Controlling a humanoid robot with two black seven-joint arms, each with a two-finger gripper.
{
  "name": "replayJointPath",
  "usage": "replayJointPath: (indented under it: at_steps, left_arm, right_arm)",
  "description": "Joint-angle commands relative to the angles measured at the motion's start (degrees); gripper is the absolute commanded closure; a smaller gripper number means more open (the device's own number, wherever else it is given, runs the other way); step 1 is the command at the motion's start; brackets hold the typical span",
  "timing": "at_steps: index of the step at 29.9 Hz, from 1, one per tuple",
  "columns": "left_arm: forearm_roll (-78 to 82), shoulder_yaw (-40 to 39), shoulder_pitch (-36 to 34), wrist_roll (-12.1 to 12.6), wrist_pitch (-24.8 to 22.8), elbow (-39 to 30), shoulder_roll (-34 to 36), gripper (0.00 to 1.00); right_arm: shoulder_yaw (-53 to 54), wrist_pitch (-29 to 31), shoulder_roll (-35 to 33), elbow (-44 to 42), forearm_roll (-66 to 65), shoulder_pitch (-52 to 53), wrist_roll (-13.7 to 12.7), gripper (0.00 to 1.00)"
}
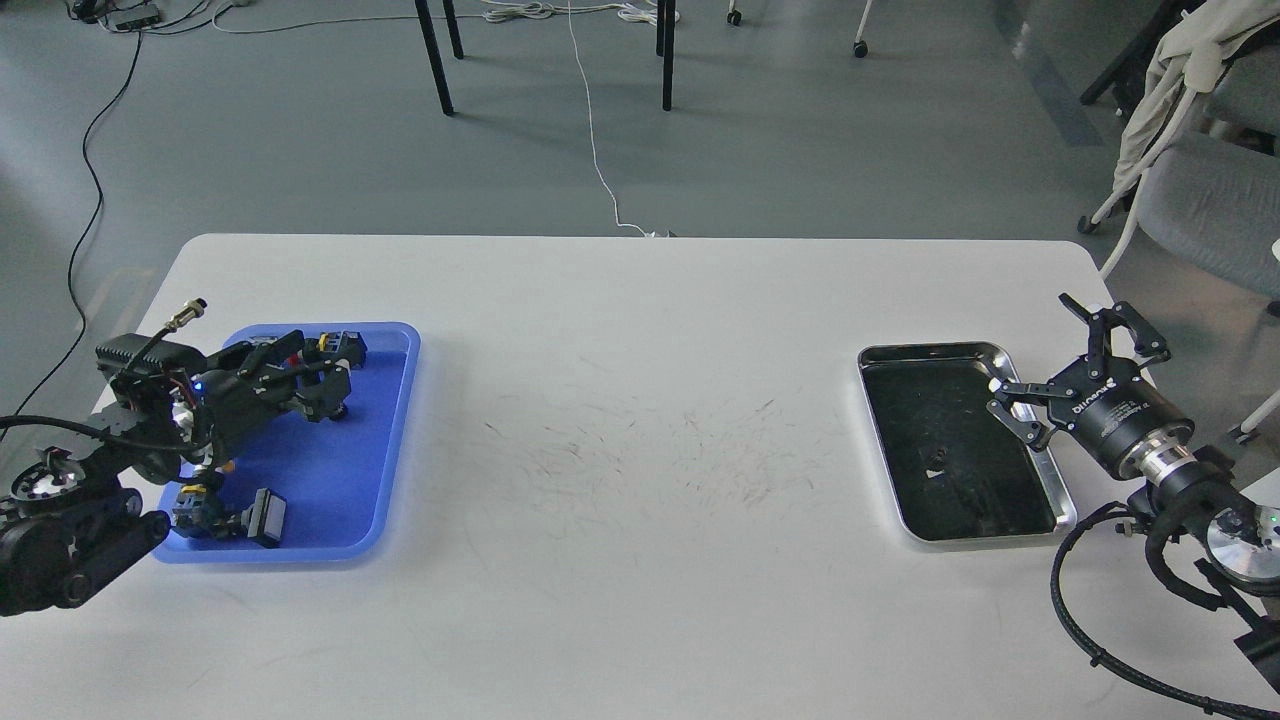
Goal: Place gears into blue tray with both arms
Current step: 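Raise the left arm and move the right gripper to the metal tray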
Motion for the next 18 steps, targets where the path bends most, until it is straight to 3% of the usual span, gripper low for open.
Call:
replayJointPath:
  at_steps: [1,4,8,10,14,18]
  left_arm:
    - [-10.1,-0.6,-5.12,0.24,-0.15,-0.45,-0.56,0.03]
    - [-27.57,-0.51,-9.34,1.38,-0.15,-0.36,-3.63,0.03]
    - [-52.71,-0.6,-13.65,7.61,-2.17,0.16,-8.38,0.03]
    - [-65.8,-0.69,-15.06,9.9,-5.5,-0.1,-11.36,0.03]
    - [-82.71,-0.69,-16.56,10.79,-12.79,-0.36,-13.57,0.03]
    - [-88.36,-0.69,-16.13,13.51,-26.84,-0.28,-14.63,0.03]
  right_arm:
    - [-0.26,-0.01,-0.44,0.24,-0.09,0.66,0.0,0.03]
    - [-1.14,-0.01,-2.63,0.33,-0.17,2.76,-0.09,0.03]
    - [-8.77,-0.01,-7.02,0.42,-4.38,9.08,-0.09,0.03]
    - [-14.3,-0.01,-9.39,0.59,-6.93,14.08,-0.09,0.03]
    - [-25.81,-0.01,-14.31,3.31,-11.32,24.19,-0.26,0.03]
    - [-43.45,-0.01,-17.13,7.96,-22.81,39.55,-0.7,0.03]
